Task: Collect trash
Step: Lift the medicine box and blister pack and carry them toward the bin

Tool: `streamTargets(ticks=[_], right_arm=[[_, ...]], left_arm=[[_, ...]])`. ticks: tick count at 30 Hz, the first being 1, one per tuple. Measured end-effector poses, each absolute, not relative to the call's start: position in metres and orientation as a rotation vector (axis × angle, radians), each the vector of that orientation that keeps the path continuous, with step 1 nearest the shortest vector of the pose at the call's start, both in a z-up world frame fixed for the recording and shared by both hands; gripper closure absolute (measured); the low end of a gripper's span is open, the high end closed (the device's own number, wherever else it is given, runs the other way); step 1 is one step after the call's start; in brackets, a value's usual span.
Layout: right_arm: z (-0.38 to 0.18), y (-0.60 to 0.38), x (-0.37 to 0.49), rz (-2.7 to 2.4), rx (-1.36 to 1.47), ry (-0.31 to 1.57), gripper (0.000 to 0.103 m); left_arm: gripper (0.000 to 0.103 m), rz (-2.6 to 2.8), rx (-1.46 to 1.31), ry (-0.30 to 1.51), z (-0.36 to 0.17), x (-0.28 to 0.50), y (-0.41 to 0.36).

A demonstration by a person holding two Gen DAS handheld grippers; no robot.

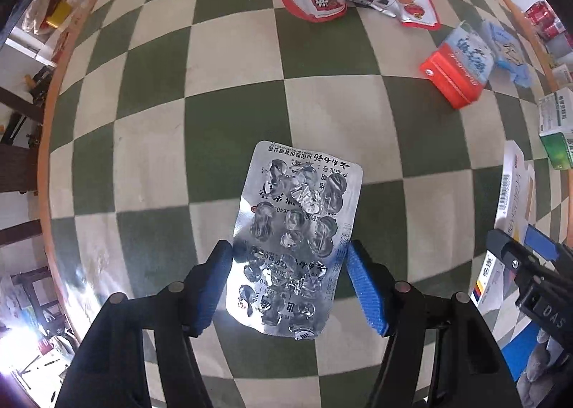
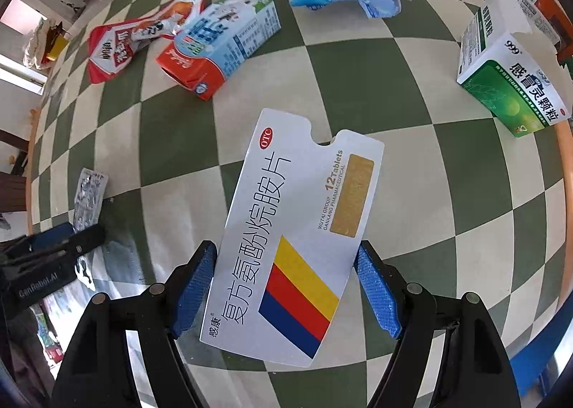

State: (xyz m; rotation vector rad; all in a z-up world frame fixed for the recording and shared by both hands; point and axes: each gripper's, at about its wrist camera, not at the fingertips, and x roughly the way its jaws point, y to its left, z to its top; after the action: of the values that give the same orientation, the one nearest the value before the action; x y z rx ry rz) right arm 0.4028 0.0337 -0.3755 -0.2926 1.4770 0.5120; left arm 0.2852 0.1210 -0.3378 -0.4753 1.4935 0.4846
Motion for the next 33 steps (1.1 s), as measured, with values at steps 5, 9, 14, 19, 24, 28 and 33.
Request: streamTargets(ticks=[5, 9, 14, 19, 24, 28, 33], right_arm=[[-0.358, 0.024, 0.394, 0.540, -0.278, 1.450, 0.023], [-0.344, 0.011, 0.381, 0.554, -0.269, 1.430, 0.023], [-0.322, -0.007, 0.354, 0.584, -0.272, 1.397, 0.024], [-0.298, -0.023, 0.311, 0.610, -0.257, 1.353, 0.024], [-0.283, -0.033, 0.250, 0.626, -0.229, 1.306, 0.024], [-0.275, -0.056, 0.185, 0.620, -0.204, 1.284, 0.024], [-0.283, -0.089, 0.106, 0.621, -0.182, 1.315, 0.024]], left_arm=[[0.040, 0.494, -0.480, 1.448, -0.324, 0.265, 0.117], [0.041, 0.501, -0.494, 1.411, -0.313, 0.231, 0.133], [0.040, 0.501, -0.507, 1.355, -0.297, 0.192, 0.133], [0.040, 0.486, -0.506, 1.295, -0.275, 0.159, 0.123], [0.040, 0.460, -0.504, 1.237, -0.259, 0.108, 0.101], [0.040, 0.428, -0.525, 1.231, -0.260, 0.052, 0.083], [0.040, 0.400, -0.601, 1.258, -0.278, -0.017, 0.064]])
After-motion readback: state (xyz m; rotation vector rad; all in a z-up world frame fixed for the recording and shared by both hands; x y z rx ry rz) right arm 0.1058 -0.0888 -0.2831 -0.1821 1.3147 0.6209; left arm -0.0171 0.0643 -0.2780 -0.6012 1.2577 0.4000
